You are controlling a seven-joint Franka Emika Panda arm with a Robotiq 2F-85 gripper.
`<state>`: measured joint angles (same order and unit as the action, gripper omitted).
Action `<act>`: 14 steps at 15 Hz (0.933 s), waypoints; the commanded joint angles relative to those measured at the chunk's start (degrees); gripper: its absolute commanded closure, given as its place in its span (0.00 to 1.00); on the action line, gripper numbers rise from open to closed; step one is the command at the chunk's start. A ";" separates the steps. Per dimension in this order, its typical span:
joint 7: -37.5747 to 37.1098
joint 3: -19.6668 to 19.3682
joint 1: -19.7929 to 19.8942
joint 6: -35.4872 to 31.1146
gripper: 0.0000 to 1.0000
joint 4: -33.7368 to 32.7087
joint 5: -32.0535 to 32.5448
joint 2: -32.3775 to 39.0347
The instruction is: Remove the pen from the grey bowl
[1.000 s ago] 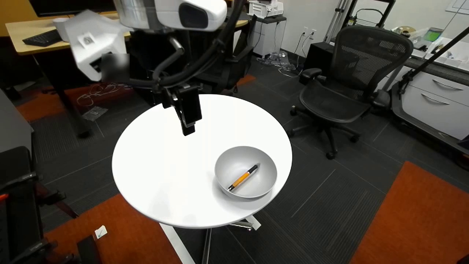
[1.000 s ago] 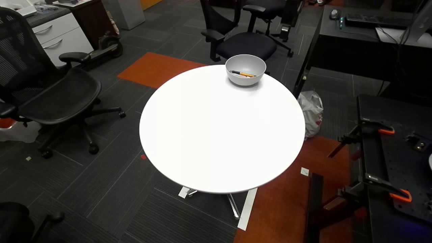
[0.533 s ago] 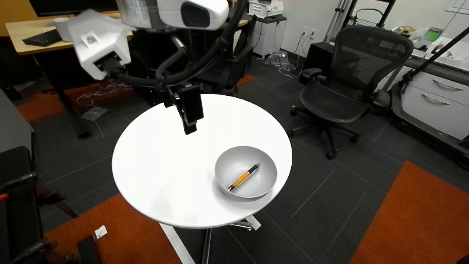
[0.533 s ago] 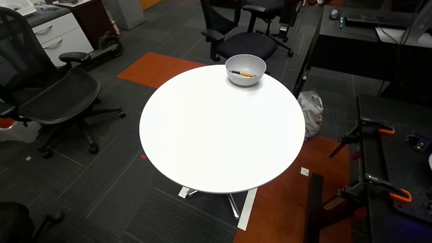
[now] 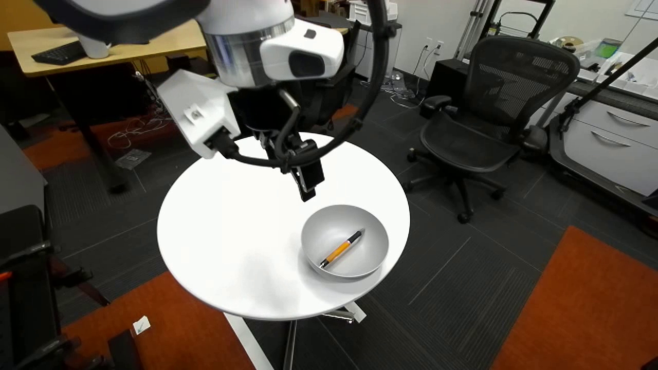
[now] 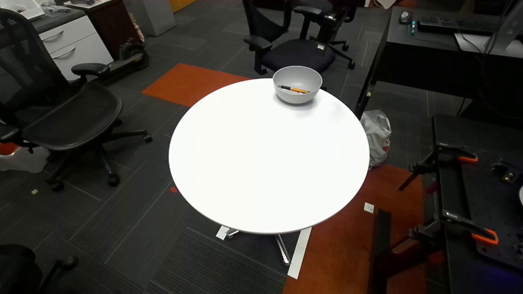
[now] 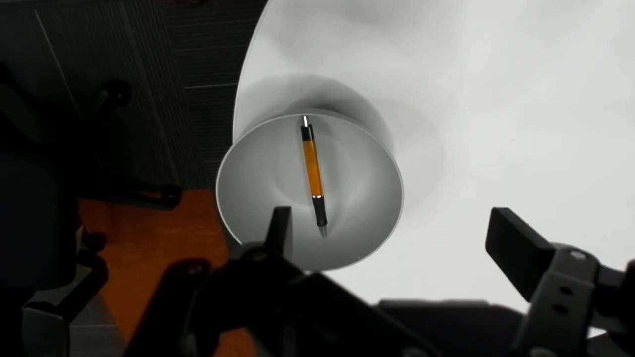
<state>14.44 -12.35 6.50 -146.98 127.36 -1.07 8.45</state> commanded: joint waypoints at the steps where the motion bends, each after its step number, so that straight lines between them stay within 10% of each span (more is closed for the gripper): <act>1: 0.63 1.87 2.19 -2.33 0.00 -4.31 -0.06 5.64; 14: 5.26 7.51 8.90 1.12 0.00 -17.16 -1.24 19.22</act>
<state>17.63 -6.36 13.48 -148.26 113.76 -1.56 25.15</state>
